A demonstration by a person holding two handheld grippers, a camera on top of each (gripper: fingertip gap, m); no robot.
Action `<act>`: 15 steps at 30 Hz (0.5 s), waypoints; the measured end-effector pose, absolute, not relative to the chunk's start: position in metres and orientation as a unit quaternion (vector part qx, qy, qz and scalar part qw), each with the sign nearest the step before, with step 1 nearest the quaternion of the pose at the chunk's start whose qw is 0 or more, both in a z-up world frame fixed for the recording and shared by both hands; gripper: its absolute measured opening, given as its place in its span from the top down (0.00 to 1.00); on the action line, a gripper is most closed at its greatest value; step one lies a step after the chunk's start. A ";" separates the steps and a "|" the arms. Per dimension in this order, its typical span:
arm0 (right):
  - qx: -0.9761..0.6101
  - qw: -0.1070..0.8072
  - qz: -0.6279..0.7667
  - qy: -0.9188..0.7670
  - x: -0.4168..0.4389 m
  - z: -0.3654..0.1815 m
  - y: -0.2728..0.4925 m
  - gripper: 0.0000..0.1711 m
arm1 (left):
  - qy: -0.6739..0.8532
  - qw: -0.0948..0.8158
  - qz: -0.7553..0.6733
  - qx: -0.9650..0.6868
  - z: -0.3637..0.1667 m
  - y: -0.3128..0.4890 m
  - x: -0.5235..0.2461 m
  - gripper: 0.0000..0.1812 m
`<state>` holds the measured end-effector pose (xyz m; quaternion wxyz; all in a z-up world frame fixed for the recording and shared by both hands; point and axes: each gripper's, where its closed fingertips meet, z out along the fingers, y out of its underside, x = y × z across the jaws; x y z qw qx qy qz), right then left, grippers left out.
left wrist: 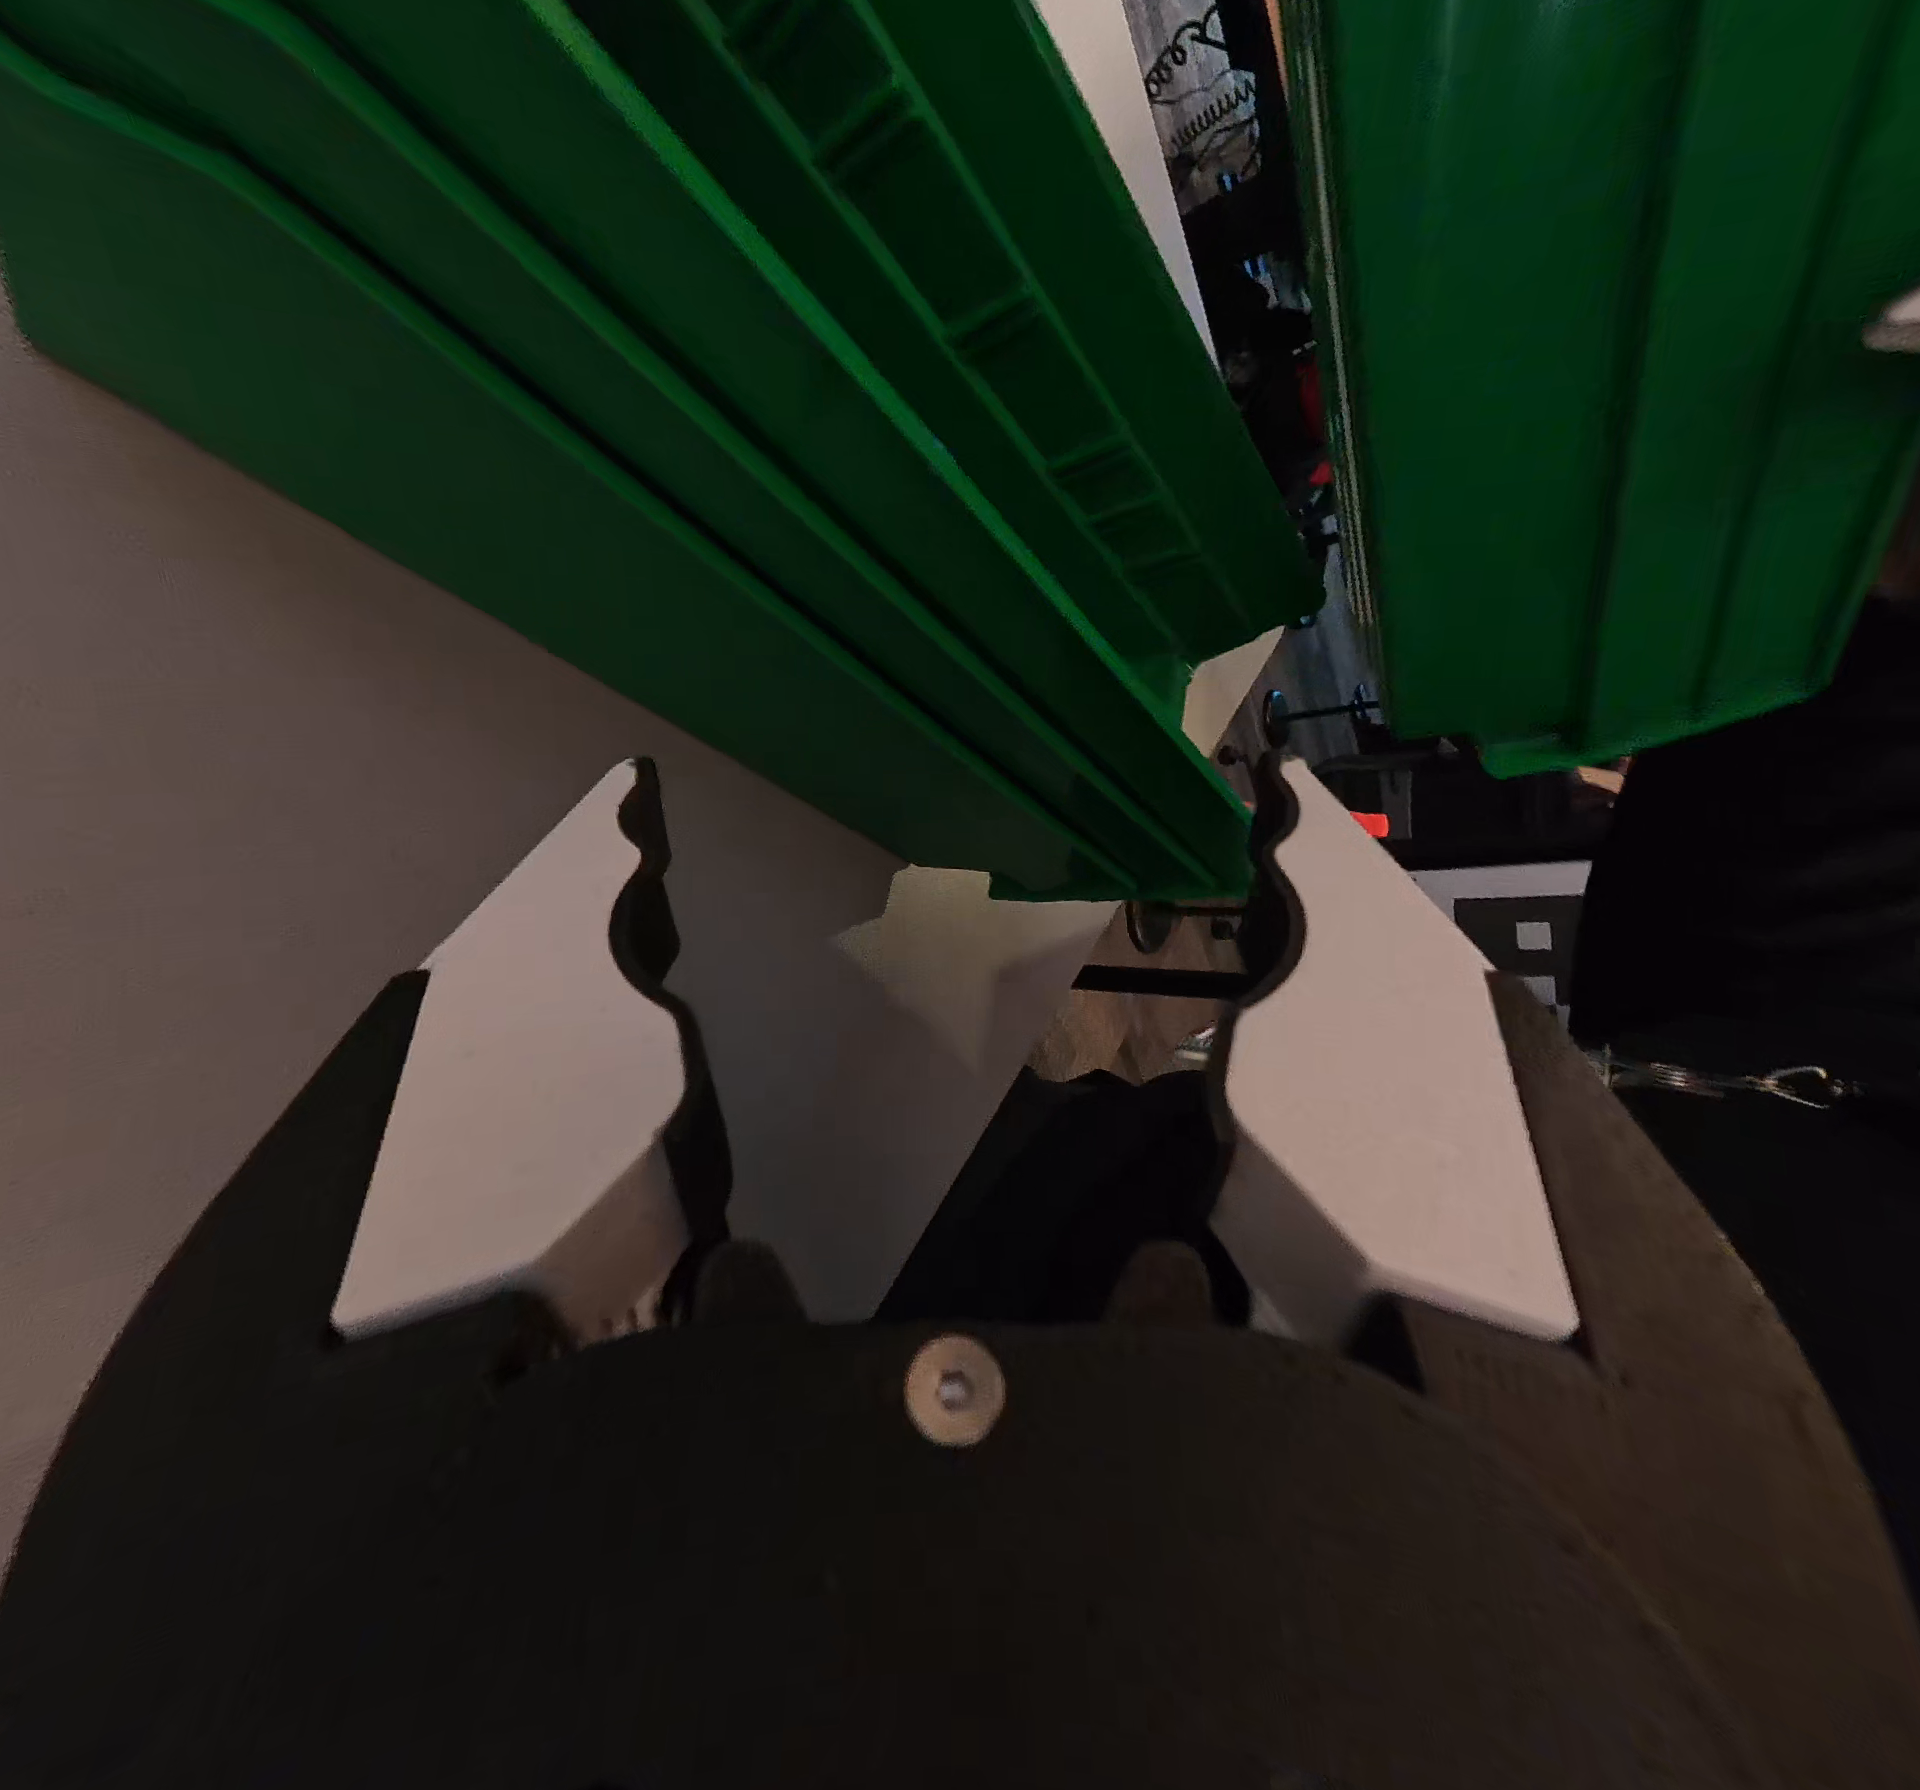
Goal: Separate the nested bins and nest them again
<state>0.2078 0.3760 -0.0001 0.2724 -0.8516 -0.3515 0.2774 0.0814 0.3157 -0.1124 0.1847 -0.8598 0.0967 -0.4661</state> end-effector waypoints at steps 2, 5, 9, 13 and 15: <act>-0.847 0.265 0.261 -0.380 0.186 0.000 0.370 0.38 | 0.085 0.189 -0.464 -0.861 -0.114 0.319 0.074 0.40; -0.846 0.234 0.240 -0.415 0.161 -0.012 0.364 0.38 | 0.072 0.192 -0.462 -0.863 -0.116 0.320 0.065 0.40; -0.842 0.206 0.225 -0.444 0.139 -0.016 0.360 0.37 | 0.062 0.191 -0.463 -0.863 -0.120 0.319 0.060 0.41; -0.850 0.182 0.215 -0.445 0.121 -0.022 0.359 0.36 | 0.058 0.192 -0.464 -0.863 -0.122 0.318 0.058 0.41; -0.857 0.179 0.209 -0.436 0.114 -0.031 0.362 0.35 | 0.053 0.194 -0.466 -0.861 -0.122 0.318 0.056 0.41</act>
